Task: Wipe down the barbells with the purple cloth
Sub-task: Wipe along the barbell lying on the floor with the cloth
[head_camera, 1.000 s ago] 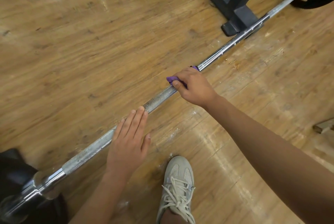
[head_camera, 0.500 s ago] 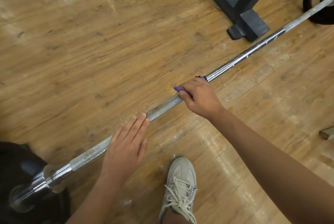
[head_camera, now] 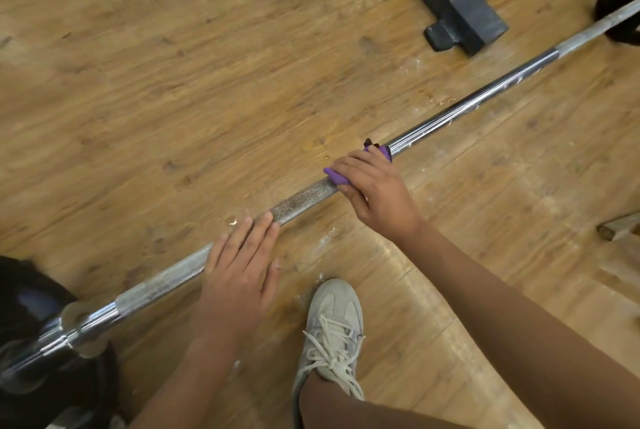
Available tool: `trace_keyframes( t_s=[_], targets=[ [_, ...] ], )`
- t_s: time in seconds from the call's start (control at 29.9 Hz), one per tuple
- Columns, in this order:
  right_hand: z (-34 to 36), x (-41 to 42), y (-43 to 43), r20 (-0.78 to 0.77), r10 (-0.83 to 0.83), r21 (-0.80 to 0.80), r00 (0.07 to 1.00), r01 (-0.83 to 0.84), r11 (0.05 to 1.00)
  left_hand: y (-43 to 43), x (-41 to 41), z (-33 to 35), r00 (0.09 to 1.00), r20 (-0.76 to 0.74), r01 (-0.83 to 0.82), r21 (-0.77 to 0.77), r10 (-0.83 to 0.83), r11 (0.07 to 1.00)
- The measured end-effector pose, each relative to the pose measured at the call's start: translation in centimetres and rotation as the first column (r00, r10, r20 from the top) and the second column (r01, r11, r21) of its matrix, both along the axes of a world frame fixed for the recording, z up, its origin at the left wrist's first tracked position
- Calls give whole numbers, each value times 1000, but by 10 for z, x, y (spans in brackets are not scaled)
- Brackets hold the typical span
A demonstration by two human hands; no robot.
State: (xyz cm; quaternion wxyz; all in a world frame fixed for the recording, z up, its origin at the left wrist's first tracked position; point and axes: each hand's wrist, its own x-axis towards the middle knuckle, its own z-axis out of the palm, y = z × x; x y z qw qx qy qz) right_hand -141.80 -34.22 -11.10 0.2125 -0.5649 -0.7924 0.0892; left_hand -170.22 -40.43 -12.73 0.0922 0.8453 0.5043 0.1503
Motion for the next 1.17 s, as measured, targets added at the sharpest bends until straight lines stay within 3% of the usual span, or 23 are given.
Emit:
trace_keyframes(
  t_s=[0.23, 0.37, 0.47, 0.57, 0.77, 0.94, 1.1, 1.17],
  targets=[
    [3, 17, -7, 38, 12, 24, 999, -13, 1000, -7, 20, 10, 992, 82, -90, -84, 97, 992],
    [-1, -2, -18, -13, -96, 30, 995, 96, 995, 4, 44, 16, 988, -13, -157, -141, 157, 978],
    [0, -14, -26, -3, -44, 23, 999, 44, 999, 7, 58, 19, 977, -65, -210, -197, 201, 958],
    [6, -2, -25, 19, 12, 11, 1000, -12, 1000, 0, 56, 19, 979, -107, -188, -188, 171, 964],
    [4, -3, -38, 10, -163, -73, 987, 163, 984, -5, 52, 18, 983, -148, -134, -189, 107, 973],
    [1, -2, -49, 49, -110, -94, 993, 114, 989, -7, 56, 17, 979, -177, -137, -184, 104, 973],
    [5, 13, -42, 40, -283, -145, 958, 286, 947, -9, 63, 17, 974, -187, -169, -213, 130, 962],
    [3, 4, -45, 25, -245, -140, 969, 246, 959, -8, 64, 18, 974, -181, -178, -224, 138, 958]
  ],
)
